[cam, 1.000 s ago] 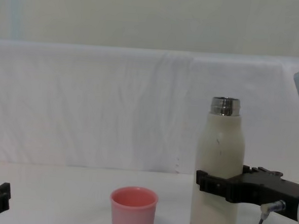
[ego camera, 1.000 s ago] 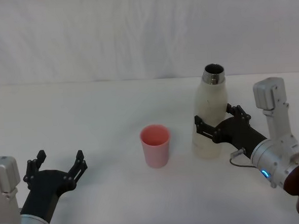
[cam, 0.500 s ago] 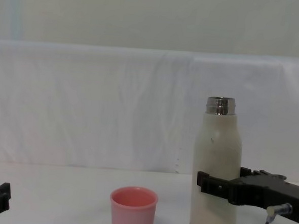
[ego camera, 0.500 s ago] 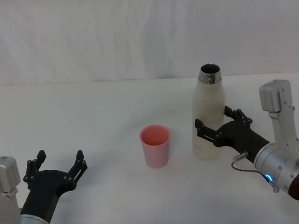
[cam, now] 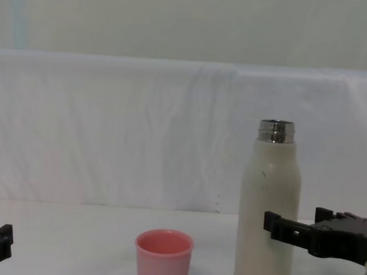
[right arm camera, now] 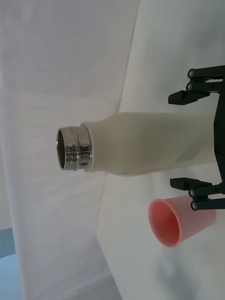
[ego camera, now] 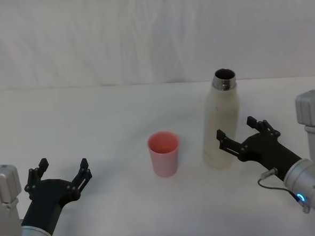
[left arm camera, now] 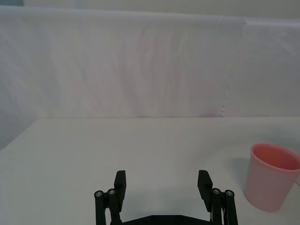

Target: Grasp the thermos with one hand and pour water into the cup lid.

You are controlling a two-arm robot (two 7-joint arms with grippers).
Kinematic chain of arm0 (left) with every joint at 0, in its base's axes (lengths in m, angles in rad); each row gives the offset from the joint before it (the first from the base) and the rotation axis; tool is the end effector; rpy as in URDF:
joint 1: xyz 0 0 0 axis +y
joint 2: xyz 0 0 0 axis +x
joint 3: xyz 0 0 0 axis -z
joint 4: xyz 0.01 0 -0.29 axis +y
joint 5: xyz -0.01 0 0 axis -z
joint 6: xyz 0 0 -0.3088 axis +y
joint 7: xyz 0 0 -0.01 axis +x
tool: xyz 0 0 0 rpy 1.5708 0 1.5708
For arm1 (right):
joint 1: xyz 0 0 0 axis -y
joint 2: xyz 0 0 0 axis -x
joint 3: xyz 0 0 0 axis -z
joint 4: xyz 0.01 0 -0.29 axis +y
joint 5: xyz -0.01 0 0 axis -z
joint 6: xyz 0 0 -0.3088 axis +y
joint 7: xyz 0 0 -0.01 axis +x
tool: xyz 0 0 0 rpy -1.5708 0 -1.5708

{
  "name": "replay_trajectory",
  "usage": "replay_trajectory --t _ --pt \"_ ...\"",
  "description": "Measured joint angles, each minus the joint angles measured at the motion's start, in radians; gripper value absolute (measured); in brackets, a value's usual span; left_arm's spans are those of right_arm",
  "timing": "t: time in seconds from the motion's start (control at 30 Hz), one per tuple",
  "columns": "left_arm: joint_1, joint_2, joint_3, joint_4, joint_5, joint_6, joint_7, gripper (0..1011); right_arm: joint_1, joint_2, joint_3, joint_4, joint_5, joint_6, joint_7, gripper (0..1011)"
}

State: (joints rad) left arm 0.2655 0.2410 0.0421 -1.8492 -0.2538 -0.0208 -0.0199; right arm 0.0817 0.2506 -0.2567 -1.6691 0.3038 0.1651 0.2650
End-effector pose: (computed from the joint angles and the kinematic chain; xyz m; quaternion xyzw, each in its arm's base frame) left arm 0.2530 0.0376 -0.2852 -0.0174 0.0064 0.6616 0.7496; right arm 0.3394 0.0142 -0.2557 -0.0055 0.0328 -0.4906 0.8708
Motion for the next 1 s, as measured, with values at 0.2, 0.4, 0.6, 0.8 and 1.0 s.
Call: replay_trajectory --t 0.2,0.4,0.6,0.8,1.0 --pt "0.000 0.000 0.000 0.000 0.000 0.000 0.000 1001 -0.034 0.022 0.003 -0.037 0.013 -0.010 0.001 1001" --pt "0.000 0.000 0.000 0.000 0.000 0.000 0.000 1001 -0.070 0.045 -0.002 -0.074 0.020 -0.028 0.008 1001" --pt "0.000 0.000 0.000 0.000 0.000 0.000 0.000 1001 -0.094 0.059 -0.018 -0.095 0.024 -0.043 0.017 1001" --pt "0.000 0.000 0.000 0.000 0.000 0.000 0.000 1001 -0.106 0.064 -0.042 -0.102 0.026 -0.058 0.028 1001" --pt "0.000 0.000 0.000 0.000 0.000 0.000 0.000 1001 -0.110 0.065 -0.061 -0.102 0.027 -0.068 0.033 1001"
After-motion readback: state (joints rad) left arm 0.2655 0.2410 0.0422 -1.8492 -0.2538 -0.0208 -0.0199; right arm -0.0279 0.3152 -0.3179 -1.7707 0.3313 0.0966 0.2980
